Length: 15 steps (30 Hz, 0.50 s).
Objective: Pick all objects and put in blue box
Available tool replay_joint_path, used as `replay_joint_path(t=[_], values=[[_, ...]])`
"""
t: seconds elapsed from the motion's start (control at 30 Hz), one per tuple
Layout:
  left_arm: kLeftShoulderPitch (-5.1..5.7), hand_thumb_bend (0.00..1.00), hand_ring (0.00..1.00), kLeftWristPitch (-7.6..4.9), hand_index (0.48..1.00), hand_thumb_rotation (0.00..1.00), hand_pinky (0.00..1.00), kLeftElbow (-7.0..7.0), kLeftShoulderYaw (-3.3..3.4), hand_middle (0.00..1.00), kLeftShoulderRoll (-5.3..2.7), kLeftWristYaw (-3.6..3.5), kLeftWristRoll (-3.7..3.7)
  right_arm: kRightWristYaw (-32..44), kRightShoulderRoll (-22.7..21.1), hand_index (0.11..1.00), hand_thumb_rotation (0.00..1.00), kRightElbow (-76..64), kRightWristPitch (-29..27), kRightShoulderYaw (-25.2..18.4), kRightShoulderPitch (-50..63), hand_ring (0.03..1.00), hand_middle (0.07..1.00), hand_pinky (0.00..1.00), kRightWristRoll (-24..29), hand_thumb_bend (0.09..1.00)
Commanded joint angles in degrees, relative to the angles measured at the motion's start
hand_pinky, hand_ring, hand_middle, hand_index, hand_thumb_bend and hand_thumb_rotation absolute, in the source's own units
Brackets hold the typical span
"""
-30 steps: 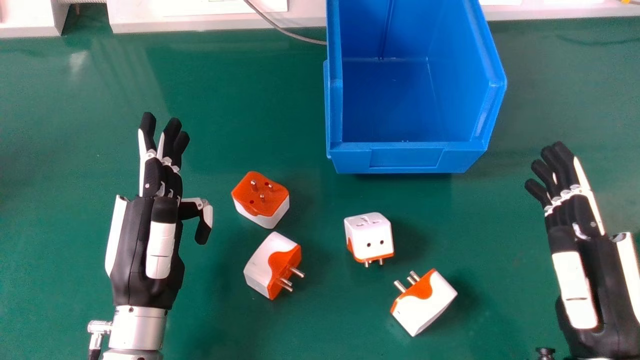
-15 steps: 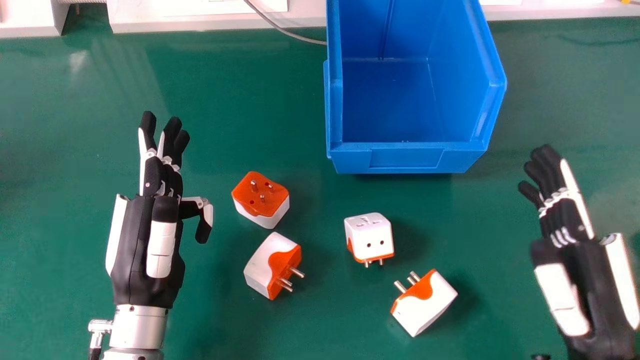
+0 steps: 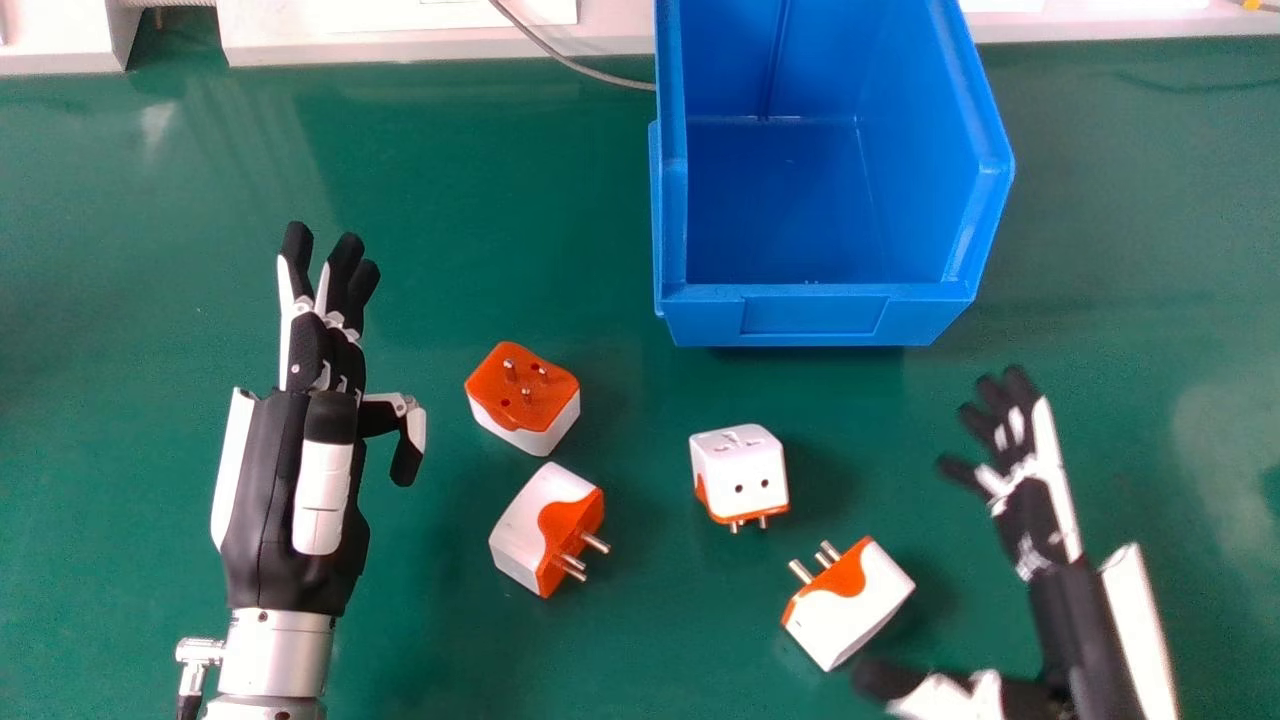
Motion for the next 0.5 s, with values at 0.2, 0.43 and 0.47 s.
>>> replay_joint_path(t=[0.2,0.43,0.47], values=[[-0.56,1.00,1.00,-0.43,0.985,0.91,0.00,-0.28,-0.36,1.00,0.10,-0.26,-0.06,-3.1,-1.4,1.000,0.59,-3.5,4.9,10.5,4.5,0.945,0.973,0.83,4.5,0.990],[-0.69,1.00,1.00,-0.35,0.983,0.91,0.00,0.06,-0.37,1.00,0.06,-0.30,-0.07,-18.7,-4.4,1.000,0.88,-9.8,12.1,12.8,6.5,0.963,0.979,0.87,-11.9,0.567],[-0.62,1.00,1.00,-0.34,0.983,0.91,0.00,-0.05,-0.39,1.00,0.07,-0.23,-0.04,-20.6,-5.7,1.000,0.88,-9.6,12.0,14.0,6.1,0.963,0.979,0.87,-13.6,0.567]])
